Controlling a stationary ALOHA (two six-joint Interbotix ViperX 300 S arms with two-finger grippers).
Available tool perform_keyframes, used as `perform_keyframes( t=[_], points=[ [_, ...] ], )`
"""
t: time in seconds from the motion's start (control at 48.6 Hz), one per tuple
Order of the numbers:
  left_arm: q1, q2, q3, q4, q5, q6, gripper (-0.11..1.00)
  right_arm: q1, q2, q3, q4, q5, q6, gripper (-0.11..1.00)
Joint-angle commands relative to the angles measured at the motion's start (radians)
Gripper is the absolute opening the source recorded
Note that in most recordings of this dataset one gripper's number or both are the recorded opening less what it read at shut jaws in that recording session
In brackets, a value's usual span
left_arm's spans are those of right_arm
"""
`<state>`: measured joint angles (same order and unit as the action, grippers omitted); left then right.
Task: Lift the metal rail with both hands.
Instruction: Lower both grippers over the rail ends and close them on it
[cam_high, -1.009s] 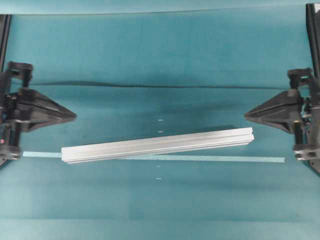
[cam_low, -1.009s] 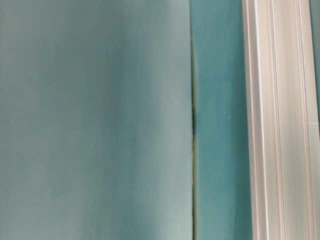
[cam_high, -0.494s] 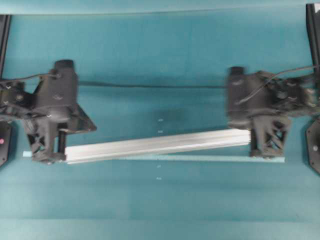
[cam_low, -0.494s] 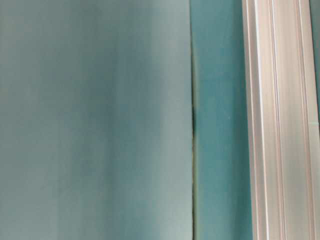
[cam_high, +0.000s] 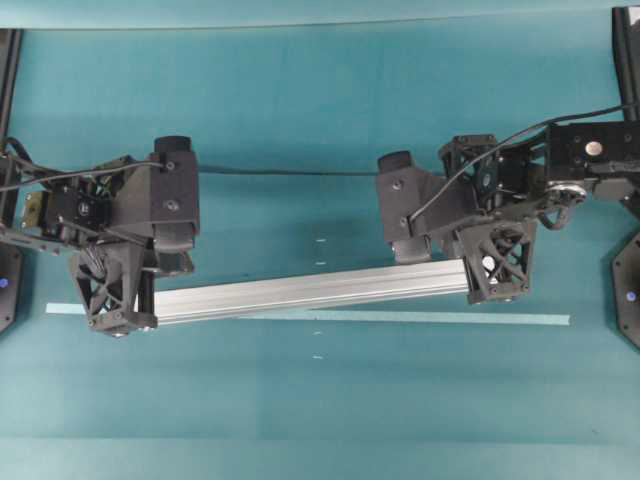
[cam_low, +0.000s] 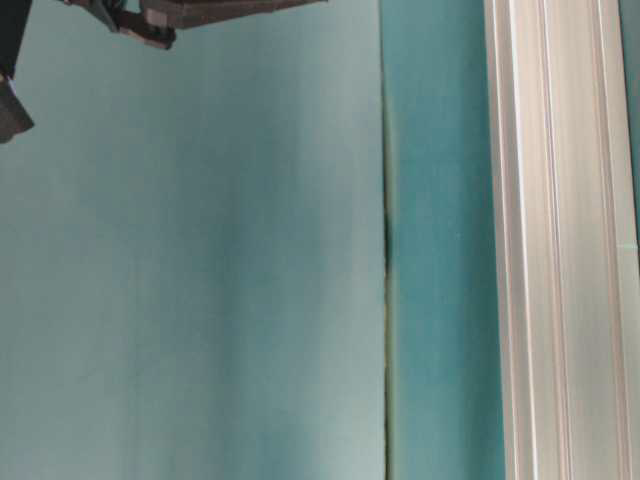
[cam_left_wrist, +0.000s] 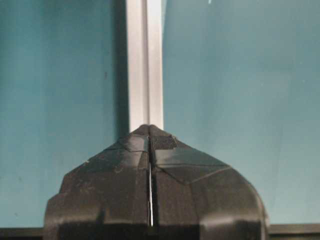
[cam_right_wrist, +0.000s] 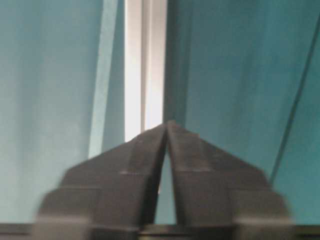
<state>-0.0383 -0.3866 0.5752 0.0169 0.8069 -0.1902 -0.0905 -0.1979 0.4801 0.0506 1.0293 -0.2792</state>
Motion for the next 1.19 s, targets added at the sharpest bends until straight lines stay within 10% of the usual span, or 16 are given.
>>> perform_keyframes(
  t=[0.0,0.206,0.412,1.173],
  points=[
    [-0.017,-0.006,0.000,0.003,-0.003,-0.005,0.01,-0.006,0.002,0.008,-0.002,-0.017,0.002,0.39],
    [-0.035,0.029,0.023,0.003,-0.015,-0.015,0.49,0.000,0.002,0.057,-0.002,-0.087,0.002,0.94],
    [-0.034,0.084,0.040,0.003,-0.026,-0.006,0.98,0.002,0.020,0.114,-0.002,-0.156,-0.005,0.99],
    [-0.034,0.284,0.207,0.003,-0.334,-0.078,1.00,0.003,0.178,0.258,-0.002,-0.394,-0.005,0.99]
  ],
)
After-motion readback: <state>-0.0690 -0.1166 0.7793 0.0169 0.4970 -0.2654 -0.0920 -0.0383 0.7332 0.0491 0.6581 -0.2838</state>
